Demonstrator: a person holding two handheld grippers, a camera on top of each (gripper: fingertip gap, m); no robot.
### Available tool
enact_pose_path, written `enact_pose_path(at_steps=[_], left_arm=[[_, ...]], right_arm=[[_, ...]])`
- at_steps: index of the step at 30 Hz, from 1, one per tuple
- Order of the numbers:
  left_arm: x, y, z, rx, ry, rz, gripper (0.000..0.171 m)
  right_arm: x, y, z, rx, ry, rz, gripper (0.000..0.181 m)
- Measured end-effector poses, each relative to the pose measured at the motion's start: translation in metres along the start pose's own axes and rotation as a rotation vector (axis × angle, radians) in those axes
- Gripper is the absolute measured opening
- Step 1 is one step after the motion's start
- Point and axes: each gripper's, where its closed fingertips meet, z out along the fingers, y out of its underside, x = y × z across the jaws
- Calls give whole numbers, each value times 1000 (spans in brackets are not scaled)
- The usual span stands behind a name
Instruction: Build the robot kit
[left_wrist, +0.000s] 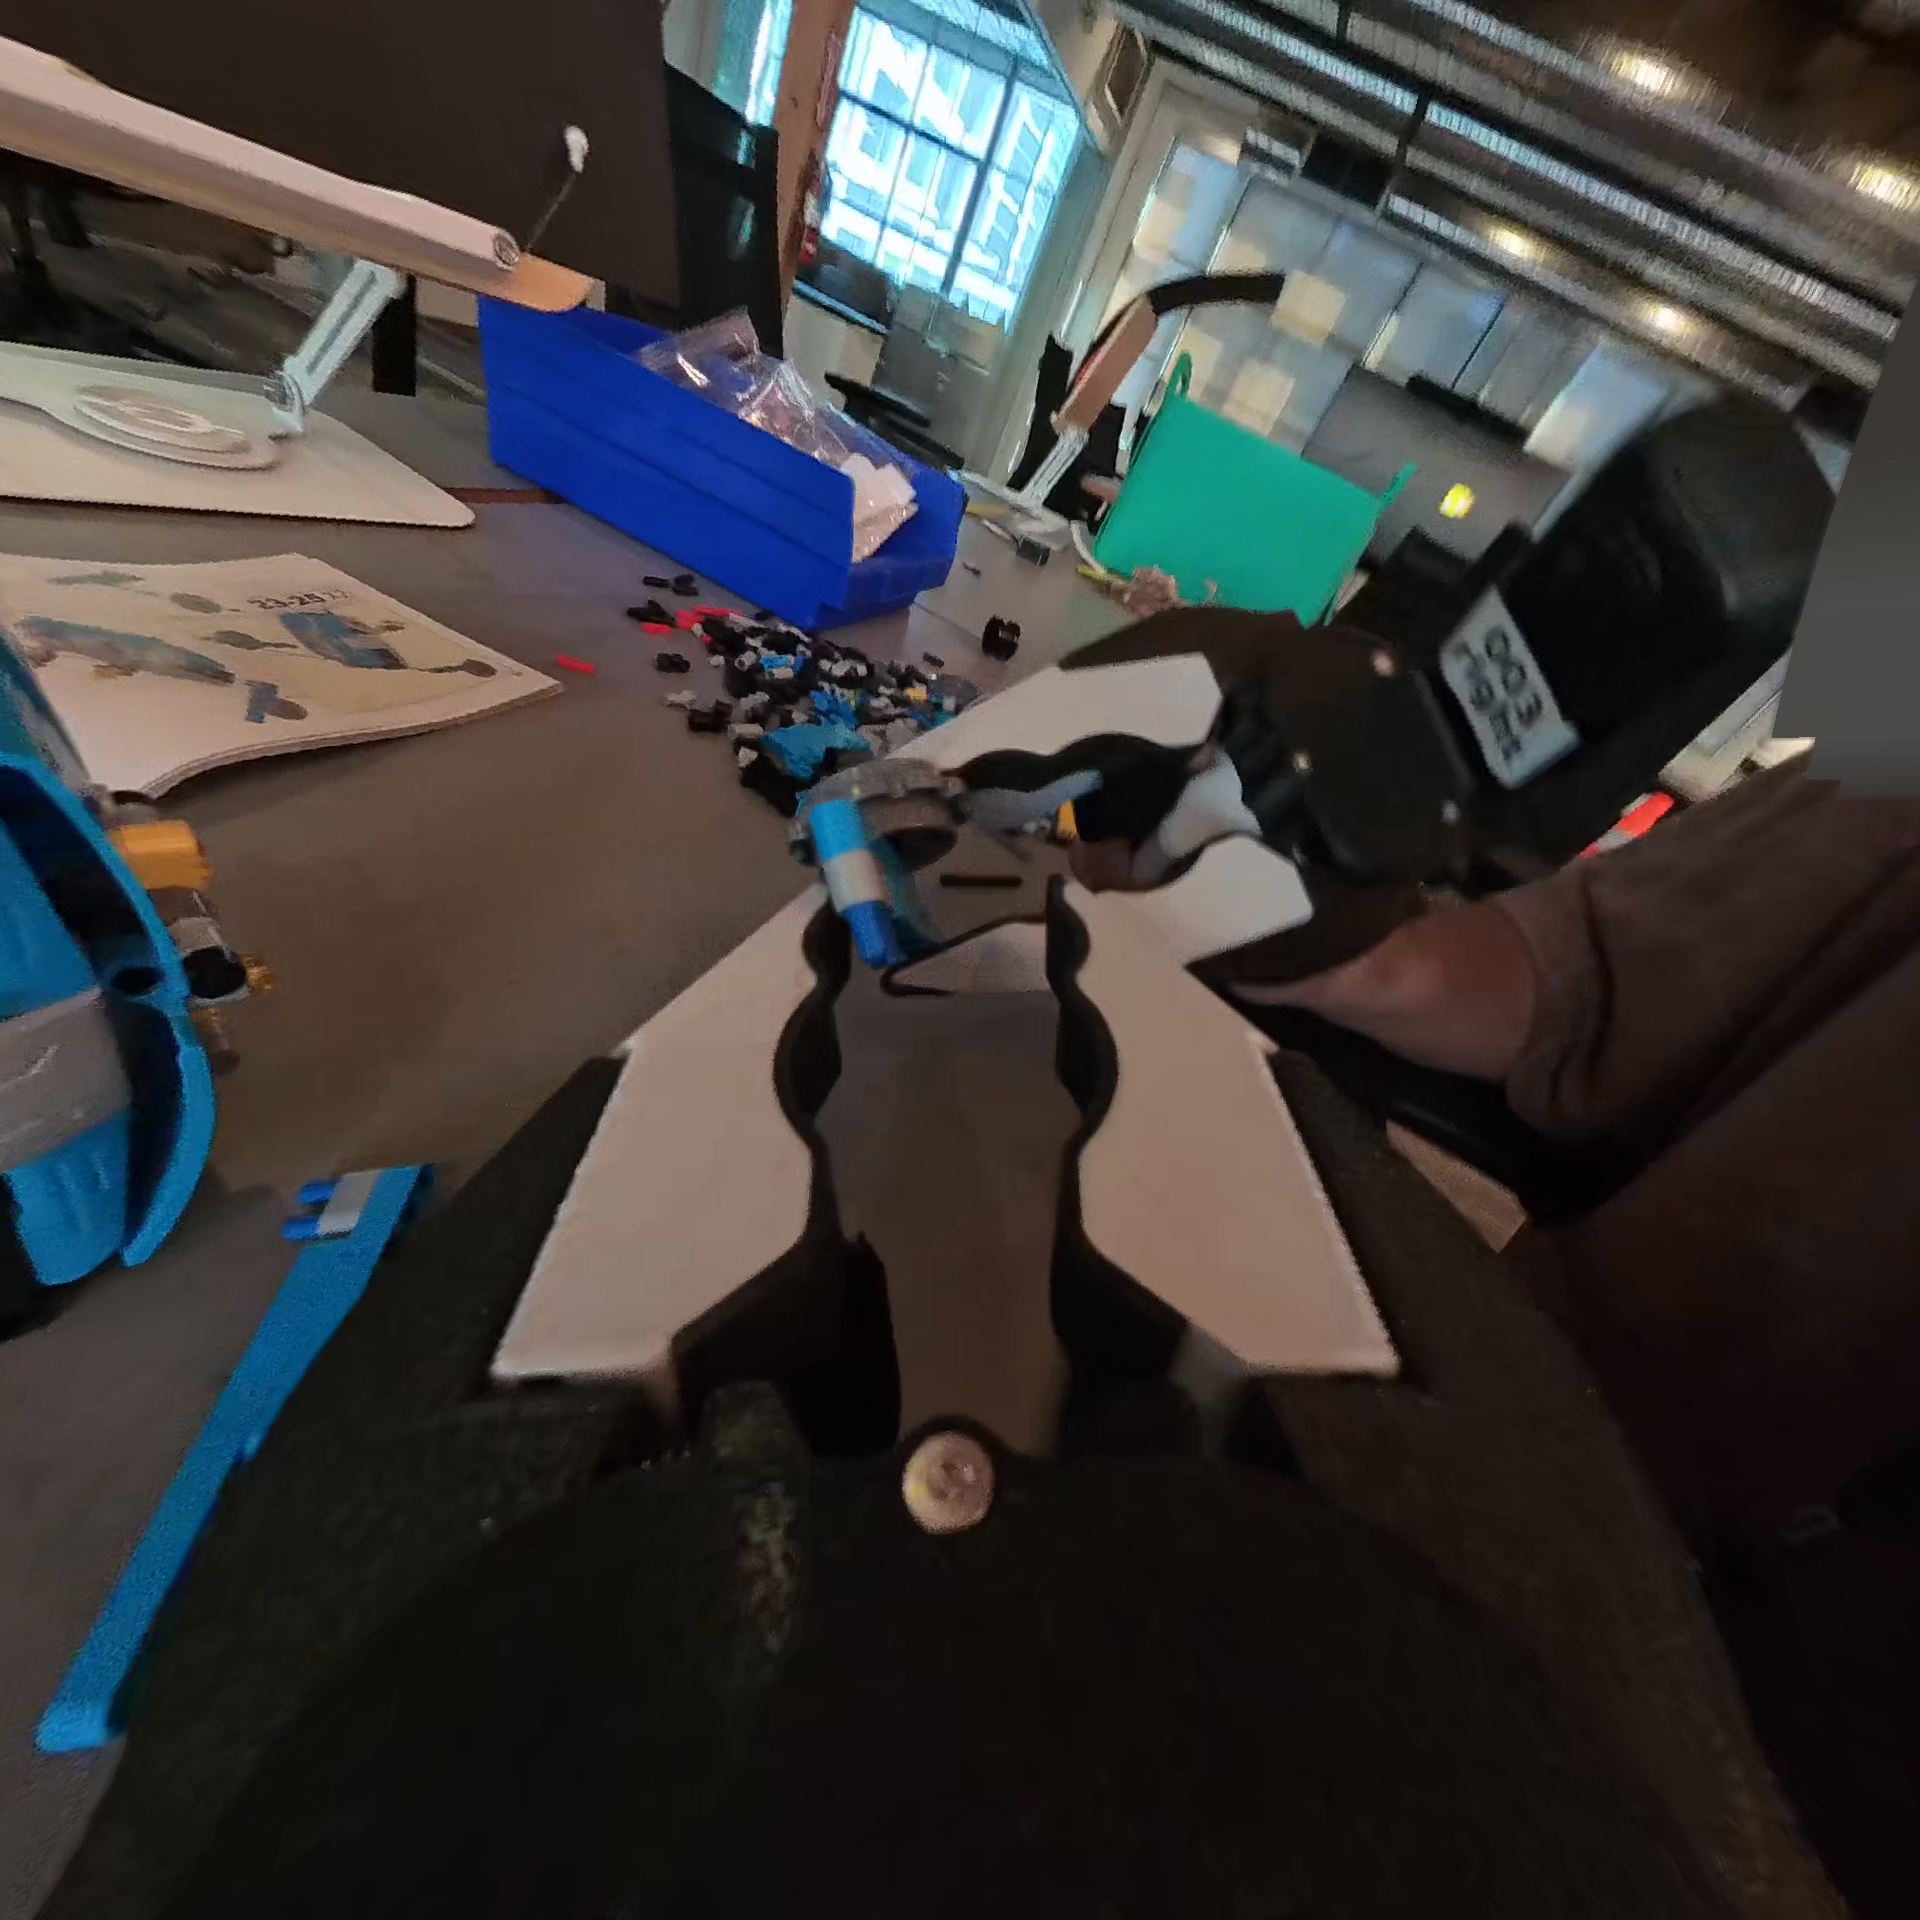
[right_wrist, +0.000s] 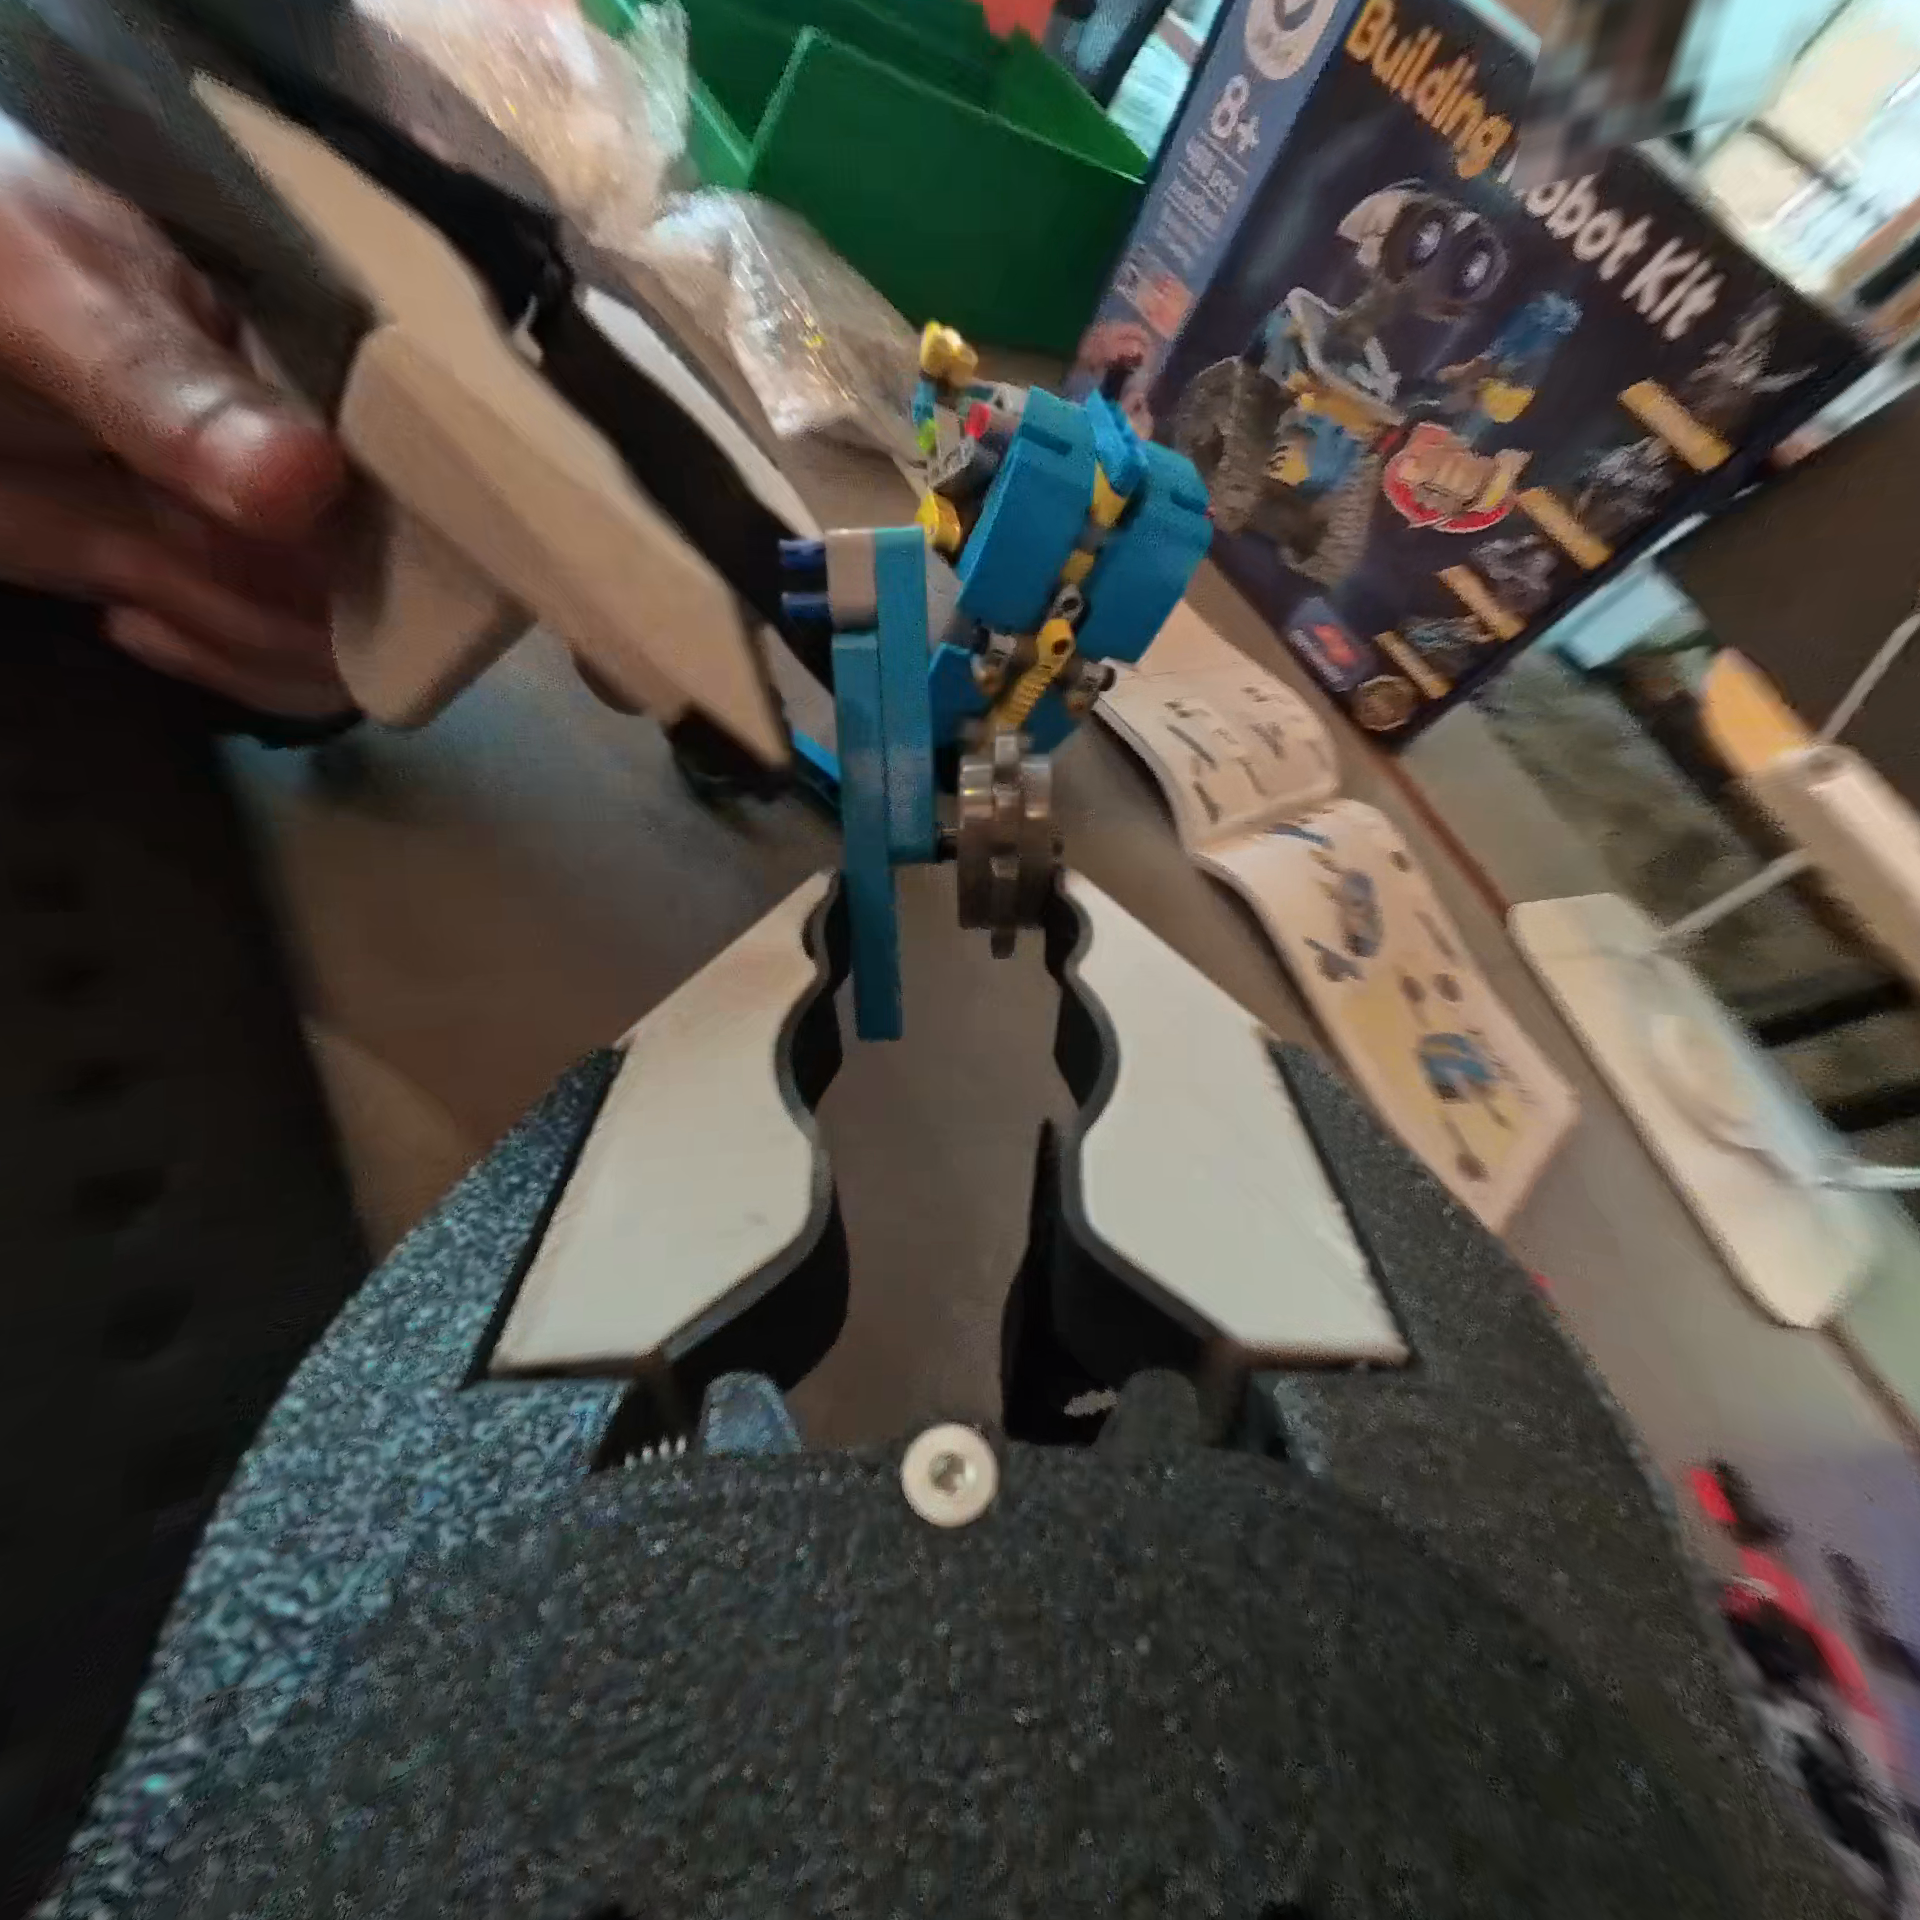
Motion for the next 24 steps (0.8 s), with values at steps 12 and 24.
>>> enact_pose_path(at_steps=[12,24], left_arm=[[7,-21,-2,173,49,-111,8],[12,-18,1,150,60,-108,6]], right_arm=[[-2,-36,-15,115,197,-108,37],[-7,-36,-13,115,180,-49,37]])
